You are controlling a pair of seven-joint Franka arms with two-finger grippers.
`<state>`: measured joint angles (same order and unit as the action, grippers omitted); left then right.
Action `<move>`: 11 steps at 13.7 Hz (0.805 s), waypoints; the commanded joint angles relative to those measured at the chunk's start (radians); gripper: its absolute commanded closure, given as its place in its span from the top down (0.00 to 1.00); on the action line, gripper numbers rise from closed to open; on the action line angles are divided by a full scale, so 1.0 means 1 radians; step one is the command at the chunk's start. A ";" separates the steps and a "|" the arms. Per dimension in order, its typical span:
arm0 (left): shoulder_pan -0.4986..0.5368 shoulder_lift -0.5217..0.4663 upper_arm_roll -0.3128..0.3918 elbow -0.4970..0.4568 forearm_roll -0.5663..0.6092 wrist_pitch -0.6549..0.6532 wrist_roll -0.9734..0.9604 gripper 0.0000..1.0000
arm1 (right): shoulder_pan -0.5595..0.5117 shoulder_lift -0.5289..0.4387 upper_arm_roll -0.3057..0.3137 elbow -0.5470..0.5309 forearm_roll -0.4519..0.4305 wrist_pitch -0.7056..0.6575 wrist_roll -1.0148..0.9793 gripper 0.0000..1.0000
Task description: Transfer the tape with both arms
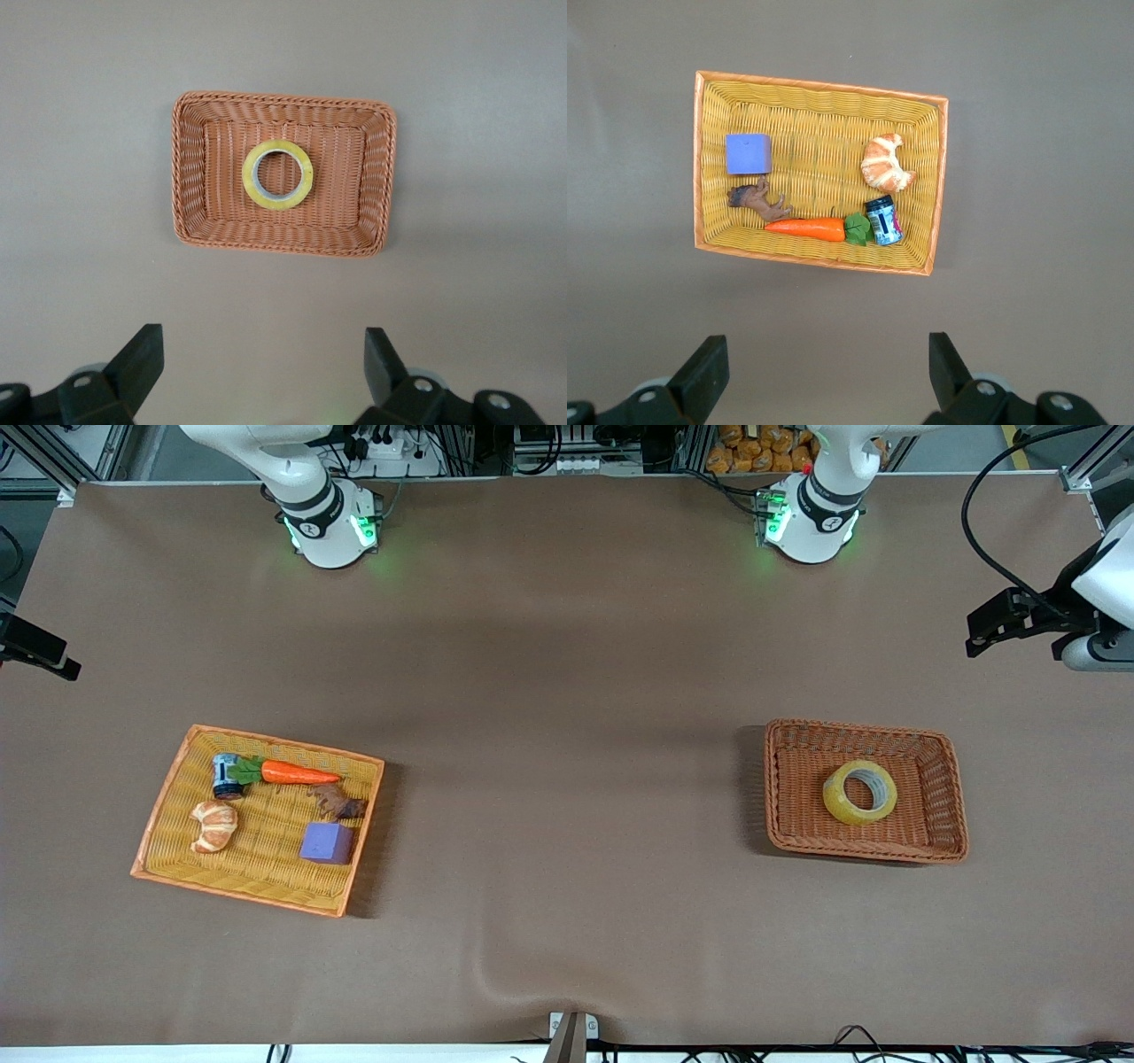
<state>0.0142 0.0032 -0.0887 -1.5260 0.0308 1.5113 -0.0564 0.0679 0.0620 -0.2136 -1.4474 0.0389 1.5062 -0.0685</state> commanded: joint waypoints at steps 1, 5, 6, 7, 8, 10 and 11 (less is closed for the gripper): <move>-0.007 -0.011 0.006 -0.006 -0.019 -0.010 -0.059 1.00 | -0.011 0.009 0.002 0.016 0.016 -0.012 -0.004 1.00; -0.005 -0.012 0.007 -0.005 -0.019 -0.019 -0.068 1.00 | -0.011 0.009 0.002 0.018 0.018 -0.011 -0.004 1.00; -0.005 -0.012 0.007 -0.005 -0.020 -0.020 -0.068 1.00 | -0.011 0.009 0.002 0.018 0.018 -0.011 -0.004 1.00; -0.005 -0.012 0.006 -0.005 -0.020 -0.022 -0.068 1.00 | -0.011 0.009 0.002 0.018 0.018 -0.011 -0.004 1.00; -0.005 -0.012 0.006 -0.003 -0.023 -0.028 -0.069 1.00 | -0.011 0.009 0.002 0.018 0.018 -0.011 -0.004 1.00; 0.000 -0.011 0.010 -0.003 -0.052 -0.028 -0.075 1.00 | -0.011 0.009 0.002 0.018 0.018 -0.011 -0.004 1.00; 0.000 -0.012 0.010 -0.003 -0.052 -0.028 -0.075 1.00 | -0.011 0.009 0.002 0.018 0.018 -0.011 -0.004 1.00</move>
<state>0.0135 0.0032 -0.0852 -1.5263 0.0017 1.4971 -0.1180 0.0678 0.0621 -0.2137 -1.4474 0.0389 1.5062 -0.0687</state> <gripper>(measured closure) 0.000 0.000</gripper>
